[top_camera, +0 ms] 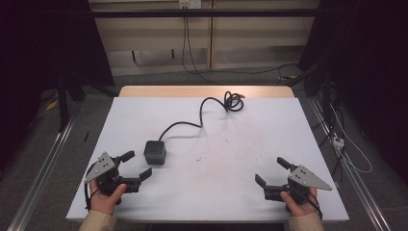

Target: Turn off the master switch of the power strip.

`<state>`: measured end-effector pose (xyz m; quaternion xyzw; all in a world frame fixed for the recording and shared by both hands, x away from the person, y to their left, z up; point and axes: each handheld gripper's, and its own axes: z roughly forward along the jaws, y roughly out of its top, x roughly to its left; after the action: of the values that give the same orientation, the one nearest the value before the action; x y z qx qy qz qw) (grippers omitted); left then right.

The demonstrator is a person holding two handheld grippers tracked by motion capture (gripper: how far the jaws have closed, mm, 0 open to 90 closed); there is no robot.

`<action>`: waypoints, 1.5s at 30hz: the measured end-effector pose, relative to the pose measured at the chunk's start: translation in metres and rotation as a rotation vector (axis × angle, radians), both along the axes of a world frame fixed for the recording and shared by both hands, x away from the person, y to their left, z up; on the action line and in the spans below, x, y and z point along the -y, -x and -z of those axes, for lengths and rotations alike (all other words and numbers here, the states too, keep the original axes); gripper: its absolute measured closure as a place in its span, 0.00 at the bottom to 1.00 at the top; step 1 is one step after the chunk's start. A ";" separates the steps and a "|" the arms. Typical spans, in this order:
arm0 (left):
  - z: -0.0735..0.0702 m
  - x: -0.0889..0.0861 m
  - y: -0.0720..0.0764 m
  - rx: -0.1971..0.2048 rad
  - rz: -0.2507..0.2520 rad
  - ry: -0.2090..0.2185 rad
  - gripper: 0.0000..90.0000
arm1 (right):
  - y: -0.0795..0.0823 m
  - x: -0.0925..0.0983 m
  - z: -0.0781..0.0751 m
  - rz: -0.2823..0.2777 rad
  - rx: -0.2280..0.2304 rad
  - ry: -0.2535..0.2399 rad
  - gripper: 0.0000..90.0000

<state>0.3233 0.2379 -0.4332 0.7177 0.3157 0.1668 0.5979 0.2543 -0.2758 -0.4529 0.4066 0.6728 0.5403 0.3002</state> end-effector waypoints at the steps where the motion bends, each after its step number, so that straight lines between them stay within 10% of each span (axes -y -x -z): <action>1: 0.000 0.000 0.000 0.000 0.000 -0.001 0.05 | 0.000 0.000 0.000 0.000 0.000 0.000 0.02; 45: -0.004 0.006 -0.008 -0.035 -0.019 0.030 0.05 | -0.001 -0.001 -0.001 -0.005 0.009 0.003 0.02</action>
<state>0.3310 0.2322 -0.4297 0.7082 0.3355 0.1552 0.6015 0.2554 -0.2744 -0.4519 0.4022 0.6732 0.5419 0.3023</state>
